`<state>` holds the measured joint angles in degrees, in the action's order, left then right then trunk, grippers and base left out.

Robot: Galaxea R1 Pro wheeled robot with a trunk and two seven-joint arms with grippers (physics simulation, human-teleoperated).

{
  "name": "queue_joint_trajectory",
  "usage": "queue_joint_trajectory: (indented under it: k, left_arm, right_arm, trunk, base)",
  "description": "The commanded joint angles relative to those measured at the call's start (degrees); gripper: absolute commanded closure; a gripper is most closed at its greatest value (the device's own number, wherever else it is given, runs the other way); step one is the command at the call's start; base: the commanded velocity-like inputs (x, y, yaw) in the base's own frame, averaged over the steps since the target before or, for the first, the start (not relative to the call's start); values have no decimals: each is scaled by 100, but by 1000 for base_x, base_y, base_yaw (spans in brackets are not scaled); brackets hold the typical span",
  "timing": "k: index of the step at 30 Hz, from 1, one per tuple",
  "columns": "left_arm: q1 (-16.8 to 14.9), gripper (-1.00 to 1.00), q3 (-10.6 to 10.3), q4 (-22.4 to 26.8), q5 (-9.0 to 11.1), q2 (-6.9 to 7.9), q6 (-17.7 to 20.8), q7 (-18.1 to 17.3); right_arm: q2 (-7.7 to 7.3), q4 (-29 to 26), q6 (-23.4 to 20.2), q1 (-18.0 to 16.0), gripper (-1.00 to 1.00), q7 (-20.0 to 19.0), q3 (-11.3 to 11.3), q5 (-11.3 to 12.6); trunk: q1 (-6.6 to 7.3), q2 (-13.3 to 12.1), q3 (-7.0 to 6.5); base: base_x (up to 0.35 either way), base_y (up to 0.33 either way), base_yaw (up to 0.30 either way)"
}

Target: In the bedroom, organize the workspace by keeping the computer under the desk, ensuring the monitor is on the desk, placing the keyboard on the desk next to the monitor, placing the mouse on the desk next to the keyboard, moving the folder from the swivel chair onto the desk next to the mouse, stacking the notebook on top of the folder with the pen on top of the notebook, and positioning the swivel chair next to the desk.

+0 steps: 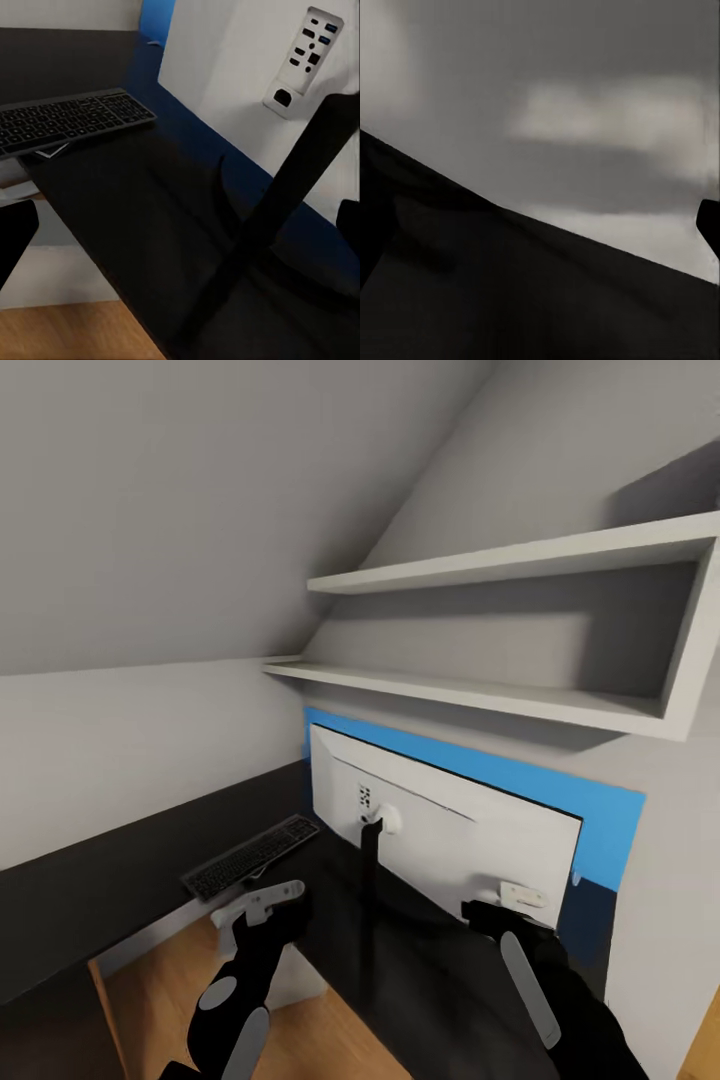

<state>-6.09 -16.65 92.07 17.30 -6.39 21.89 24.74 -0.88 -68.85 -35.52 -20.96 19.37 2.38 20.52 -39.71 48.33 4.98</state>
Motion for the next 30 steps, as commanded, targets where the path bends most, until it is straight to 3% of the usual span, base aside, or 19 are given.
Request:
queue_joint_trajectory:
  k: [1, 7, 30]
  left_arm:
    - [-6, -100, -6, 10, 54, 4, 17, 49]
    - [-6, -100, -5, 12, 54, 23, 17, 49]
    - [-6, -100, -5, 13, 54, 24, 17, 49]
  right_arm:
    - [-8, -6, -13, -5, -100, 59, 21, 49]
    - [-8, -6, -17, -5, -100, 59, 26, 49]
    - [-6, -6, -8, -5, -100, 59, 27, 46]
  trunk:
    - [-3, 7, 10]
    - [-3, 7, 10]
    - [-3, 7, 13]
  base:
    - [141, -324, 0]
    - [78, -238, 0]
    - [0, -64, 0]
